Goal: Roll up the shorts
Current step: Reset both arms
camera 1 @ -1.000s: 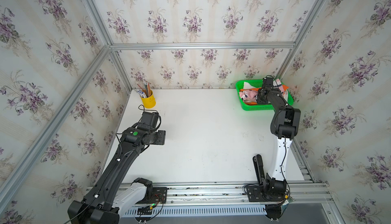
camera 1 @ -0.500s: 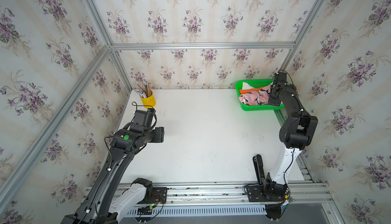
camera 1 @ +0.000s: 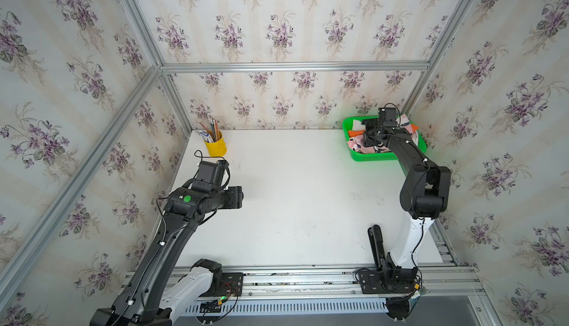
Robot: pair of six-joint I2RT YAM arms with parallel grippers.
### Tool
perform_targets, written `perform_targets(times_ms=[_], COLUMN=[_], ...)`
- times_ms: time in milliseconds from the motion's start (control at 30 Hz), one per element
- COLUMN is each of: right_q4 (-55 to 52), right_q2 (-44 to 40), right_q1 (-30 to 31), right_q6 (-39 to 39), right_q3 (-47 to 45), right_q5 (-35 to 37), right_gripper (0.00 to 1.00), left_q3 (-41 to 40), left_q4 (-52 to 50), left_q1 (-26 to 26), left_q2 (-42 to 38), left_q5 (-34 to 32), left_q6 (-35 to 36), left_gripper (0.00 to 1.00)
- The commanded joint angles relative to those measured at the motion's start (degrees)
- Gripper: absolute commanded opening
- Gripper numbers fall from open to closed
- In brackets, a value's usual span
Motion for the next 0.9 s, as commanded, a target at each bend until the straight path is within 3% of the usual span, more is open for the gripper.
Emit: perform_targets(times_ms=[0,267,467,567,633,733,867], right_q4=[1.17,0.78,0.49,-1.36,-2.66,-5.81,-5.07], right_q2=[4.24,12.33,4.59,0.39,-2.21,-6.21,-14.84], right_q1=[-0.35,-1.99,-2.33,-3.41,-4.33,-4.42,-4.39], right_q6=[-1.92,-3.08,-6.82,-10.96,-15.47,-26.60,-41.46], right_q3=[2.86,6.69,6.64,7.41,7.17,5.92,-5.12], right_q5=[-1.65,-1.19,-0.39,-0.09,-2.13,-1.97,2.90], right_gripper=[0.77,0.73,0.77,0.79,0.78,0.78,0.79], left_q3=[-0.47,-5.29,-7.22,-7.96,-8.84,-11.27,-13.80], left_q4=[1.88,7.56,11.01,13.35,14.27,17.31,21.88], left_q1=[0.04,0.04,0.00,0.08,0.08,0.17,0.40], left_q2=[0.77,1.74,3.64,3.94,3.64,3.20,4.75], left_q5=[0.16,-1.88,-8.84,-12.39,-17.16,-23.48,-32.98], left_q6=[-0.80,-3.84,-4.87,-5.24,-7.04,-8.08,-8.19], left_gripper=[0.72,0.74,0.80,0.88,0.99,0.99,0.99])
